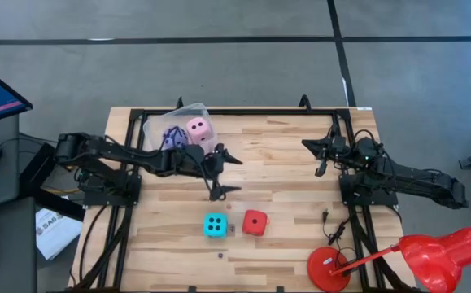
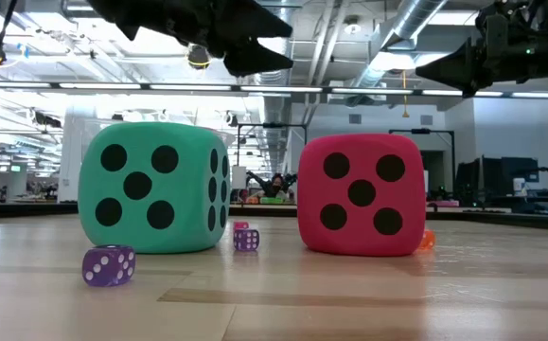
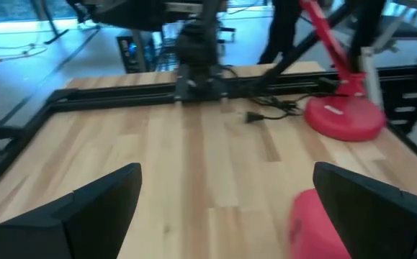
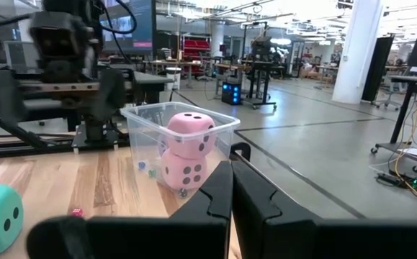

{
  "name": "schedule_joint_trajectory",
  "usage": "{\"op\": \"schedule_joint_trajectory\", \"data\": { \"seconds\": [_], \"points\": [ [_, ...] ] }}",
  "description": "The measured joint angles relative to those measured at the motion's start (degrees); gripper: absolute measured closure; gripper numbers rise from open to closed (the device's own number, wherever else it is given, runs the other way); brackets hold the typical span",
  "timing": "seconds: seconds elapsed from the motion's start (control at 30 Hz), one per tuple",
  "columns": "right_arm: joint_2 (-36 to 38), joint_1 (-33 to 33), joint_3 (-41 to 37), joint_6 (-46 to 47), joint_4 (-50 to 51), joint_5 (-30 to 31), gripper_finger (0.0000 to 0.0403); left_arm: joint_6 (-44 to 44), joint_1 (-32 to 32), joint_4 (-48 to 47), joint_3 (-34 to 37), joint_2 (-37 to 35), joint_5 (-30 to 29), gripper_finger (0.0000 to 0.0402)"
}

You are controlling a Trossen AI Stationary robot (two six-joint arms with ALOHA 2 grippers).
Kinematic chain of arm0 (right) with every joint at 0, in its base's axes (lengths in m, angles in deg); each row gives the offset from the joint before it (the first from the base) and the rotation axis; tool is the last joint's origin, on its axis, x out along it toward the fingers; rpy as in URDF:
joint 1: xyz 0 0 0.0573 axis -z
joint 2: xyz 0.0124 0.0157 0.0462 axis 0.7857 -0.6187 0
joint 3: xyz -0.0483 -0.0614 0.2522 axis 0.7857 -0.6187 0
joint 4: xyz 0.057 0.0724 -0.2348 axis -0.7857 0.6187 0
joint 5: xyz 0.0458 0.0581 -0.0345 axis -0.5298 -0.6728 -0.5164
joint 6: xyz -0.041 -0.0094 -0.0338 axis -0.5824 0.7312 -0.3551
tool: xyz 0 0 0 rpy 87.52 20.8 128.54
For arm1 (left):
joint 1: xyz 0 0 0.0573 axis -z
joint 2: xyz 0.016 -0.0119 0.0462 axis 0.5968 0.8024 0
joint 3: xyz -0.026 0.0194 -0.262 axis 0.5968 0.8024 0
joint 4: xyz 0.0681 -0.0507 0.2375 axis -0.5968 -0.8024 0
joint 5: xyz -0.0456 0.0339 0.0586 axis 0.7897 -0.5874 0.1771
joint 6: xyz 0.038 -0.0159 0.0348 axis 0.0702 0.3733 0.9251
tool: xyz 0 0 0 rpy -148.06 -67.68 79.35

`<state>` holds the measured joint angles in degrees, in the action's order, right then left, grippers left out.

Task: Pick & Place Dice
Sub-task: Put the large green dice into the transparent container

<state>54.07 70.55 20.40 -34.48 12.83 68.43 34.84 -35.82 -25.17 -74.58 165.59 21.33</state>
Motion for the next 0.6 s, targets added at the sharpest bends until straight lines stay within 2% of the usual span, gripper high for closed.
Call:
{"op": "schedule_joint_trajectory", "data": {
  "seconds": [0.3, 0.37, 0.53, 0.6],
  "points": [
    [0.0, 0.0, 0.0, 2.2, 0.1, -0.1, 0.0403, -0.4, 6.8, -0.2, 0.0, 0.0, -1.5, 0.0002],
    [0.0, 0.0, 0.0, 2.9, 0.2, -0.1, 0.0403, -0.2, 8.8, -1.1, 0.0, 0.0, -4.8, 0.0002],
    [0.0, 0.0, 0.0, 4.1, 2.2, -0.1, 0.0403, -0.8, 14.1, -5.8, 0.0, 0.0, -17.3, 0.0002],
    [0.0, 0.0, 0.0, 4.1, 3.0, -0.1, 0.0403, -2.2, 15.7, -7.3, 0.0, 0.0, -19.7, 0.0002]
  ]
}}
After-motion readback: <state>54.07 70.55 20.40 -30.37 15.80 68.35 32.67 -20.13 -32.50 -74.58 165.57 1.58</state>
